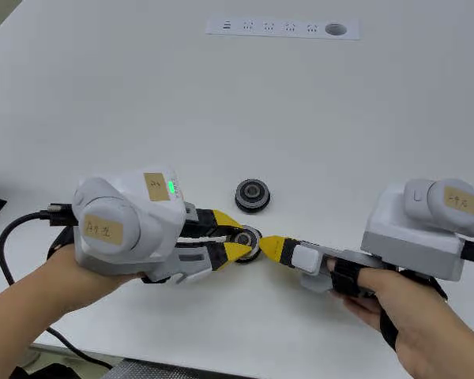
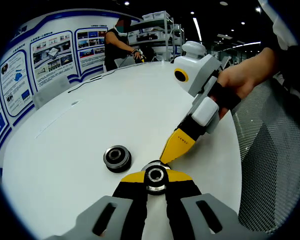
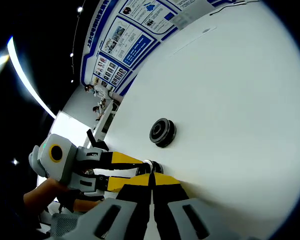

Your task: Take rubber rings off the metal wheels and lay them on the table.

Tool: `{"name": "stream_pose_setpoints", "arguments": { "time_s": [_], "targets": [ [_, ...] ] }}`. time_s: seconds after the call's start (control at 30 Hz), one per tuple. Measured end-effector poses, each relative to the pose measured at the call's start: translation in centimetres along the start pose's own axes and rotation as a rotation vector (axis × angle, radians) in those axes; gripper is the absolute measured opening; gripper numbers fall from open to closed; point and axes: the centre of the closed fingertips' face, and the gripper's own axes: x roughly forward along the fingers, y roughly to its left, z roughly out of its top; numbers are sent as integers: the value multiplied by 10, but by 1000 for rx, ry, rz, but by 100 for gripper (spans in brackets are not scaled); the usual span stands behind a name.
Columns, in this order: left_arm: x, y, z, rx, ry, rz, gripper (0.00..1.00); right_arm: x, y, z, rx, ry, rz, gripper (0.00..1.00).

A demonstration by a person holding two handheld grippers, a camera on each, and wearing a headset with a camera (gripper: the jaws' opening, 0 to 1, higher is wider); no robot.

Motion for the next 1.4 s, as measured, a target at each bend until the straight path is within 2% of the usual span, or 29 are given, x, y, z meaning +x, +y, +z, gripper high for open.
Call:
{"name": "stream_pose_setpoints", "arguments": {
  "time_s": [0.3, 0.87, 1.4],
  "targets": [
    [0, 0, 0, -5, -2, 6, 12, 0, 3, 0, -32, 15, -16, 0],
    [0, -1, 0, 12, -9, 17, 12, 2, 12, -2, -96, 37, 0, 0],
    [0, -1, 0, 1, -15, 18, 12, 1, 16, -2, -95, 28, 18, 0]
  ]
}}
